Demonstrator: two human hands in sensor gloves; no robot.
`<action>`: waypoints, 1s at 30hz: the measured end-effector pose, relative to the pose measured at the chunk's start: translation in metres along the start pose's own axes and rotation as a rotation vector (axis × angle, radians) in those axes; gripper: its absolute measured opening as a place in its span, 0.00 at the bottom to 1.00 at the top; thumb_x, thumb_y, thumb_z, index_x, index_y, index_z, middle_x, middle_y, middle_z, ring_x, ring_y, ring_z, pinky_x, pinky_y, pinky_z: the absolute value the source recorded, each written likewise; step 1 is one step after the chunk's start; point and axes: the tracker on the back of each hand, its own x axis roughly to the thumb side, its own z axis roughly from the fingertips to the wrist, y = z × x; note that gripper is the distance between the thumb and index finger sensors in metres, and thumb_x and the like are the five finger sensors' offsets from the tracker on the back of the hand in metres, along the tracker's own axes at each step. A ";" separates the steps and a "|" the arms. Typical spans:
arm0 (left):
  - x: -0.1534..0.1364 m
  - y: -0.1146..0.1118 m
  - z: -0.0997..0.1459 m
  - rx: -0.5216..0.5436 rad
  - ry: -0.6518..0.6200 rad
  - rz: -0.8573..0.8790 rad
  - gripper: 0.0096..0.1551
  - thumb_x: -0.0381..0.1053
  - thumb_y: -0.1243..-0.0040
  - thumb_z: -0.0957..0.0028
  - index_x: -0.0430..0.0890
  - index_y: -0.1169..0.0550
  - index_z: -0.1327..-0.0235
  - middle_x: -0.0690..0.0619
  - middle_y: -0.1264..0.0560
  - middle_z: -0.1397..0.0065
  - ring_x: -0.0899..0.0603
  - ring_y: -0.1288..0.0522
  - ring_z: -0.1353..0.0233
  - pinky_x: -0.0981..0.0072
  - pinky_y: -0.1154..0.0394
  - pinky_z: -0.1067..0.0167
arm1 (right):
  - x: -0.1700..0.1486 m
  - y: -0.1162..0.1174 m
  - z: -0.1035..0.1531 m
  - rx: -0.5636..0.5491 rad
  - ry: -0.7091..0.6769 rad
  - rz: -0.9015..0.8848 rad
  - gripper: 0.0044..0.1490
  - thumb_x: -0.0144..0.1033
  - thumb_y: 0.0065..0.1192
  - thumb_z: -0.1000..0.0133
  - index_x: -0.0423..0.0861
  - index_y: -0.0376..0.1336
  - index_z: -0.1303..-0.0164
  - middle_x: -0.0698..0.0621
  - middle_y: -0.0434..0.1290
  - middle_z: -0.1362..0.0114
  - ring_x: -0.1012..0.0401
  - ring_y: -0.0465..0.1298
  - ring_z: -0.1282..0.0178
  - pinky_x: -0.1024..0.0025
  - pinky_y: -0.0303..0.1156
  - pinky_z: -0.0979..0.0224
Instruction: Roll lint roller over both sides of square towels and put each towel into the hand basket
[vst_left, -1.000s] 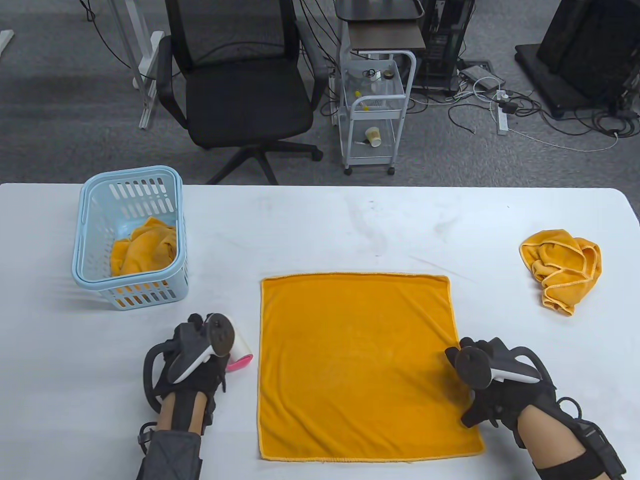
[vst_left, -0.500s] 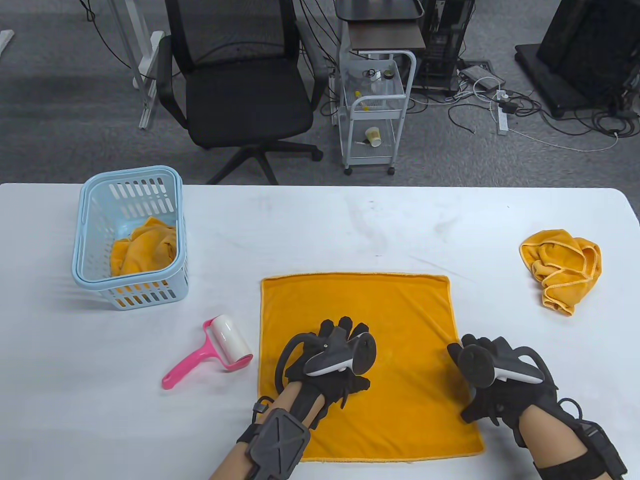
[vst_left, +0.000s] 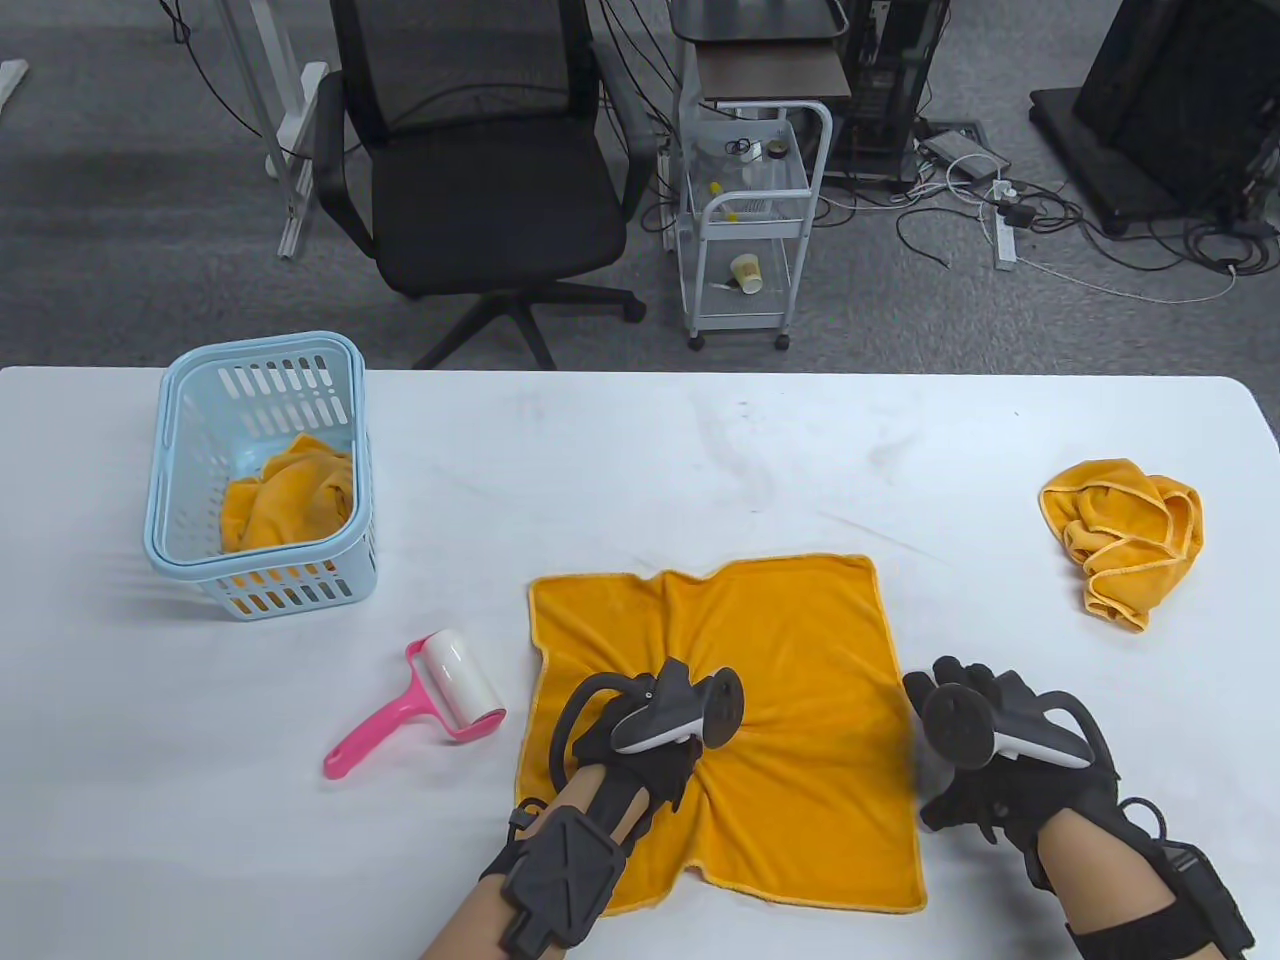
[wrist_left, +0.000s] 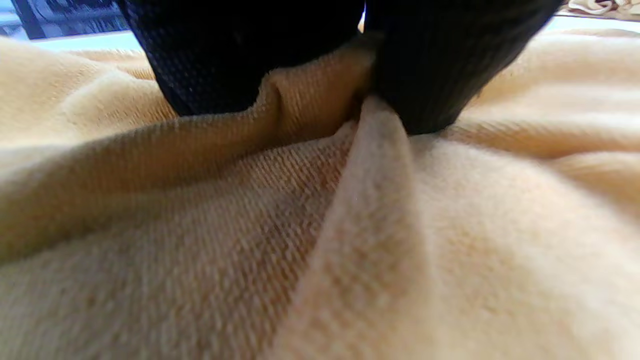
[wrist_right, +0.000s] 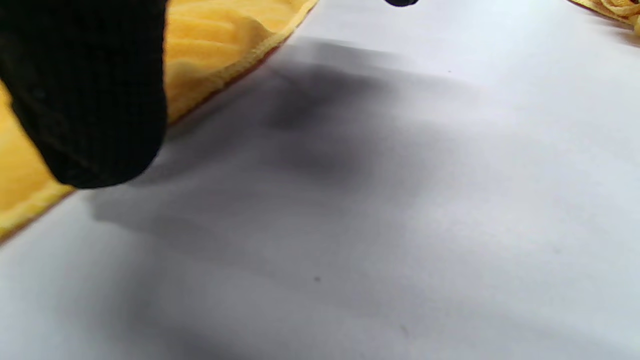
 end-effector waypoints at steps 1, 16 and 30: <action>-0.002 0.002 0.000 0.002 0.003 0.003 0.23 0.54 0.30 0.48 0.60 0.25 0.40 0.54 0.25 0.30 0.42 0.21 0.35 0.50 0.16 0.39 | 0.000 0.000 0.000 0.000 -0.001 0.000 0.80 0.62 0.80 0.57 0.45 0.29 0.18 0.33 0.33 0.15 0.31 0.40 0.17 0.25 0.47 0.25; -0.189 0.173 0.103 0.628 0.346 0.623 0.23 0.50 0.28 0.47 0.58 0.25 0.39 0.53 0.25 0.30 0.44 0.17 0.36 0.58 0.13 0.40 | -0.001 0.000 0.000 -0.025 0.003 -0.014 0.80 0.62 0.80 0.56 0.46 0.28 0.18 0.33 0.32 0.15 0.32 0.39 0.17 0.25 0.47 0.25; -0.330 0.184 0.130 0.916 0.796 0.511 0.23 0.44 0.35 0.41 0.59 0.29 0.35 0.53 0.32 0.22 0.42 0.24 0.25 0.58 0.19 0.30 | 0.000 -0.001 -0.001 -0.019 -0.005 -0.023 0.80 0.62 0.80 0.56 0.46 0.28 0.18 0.33 0.32 0.15 0.31 0.39 0.17 0.25 0.47 0.25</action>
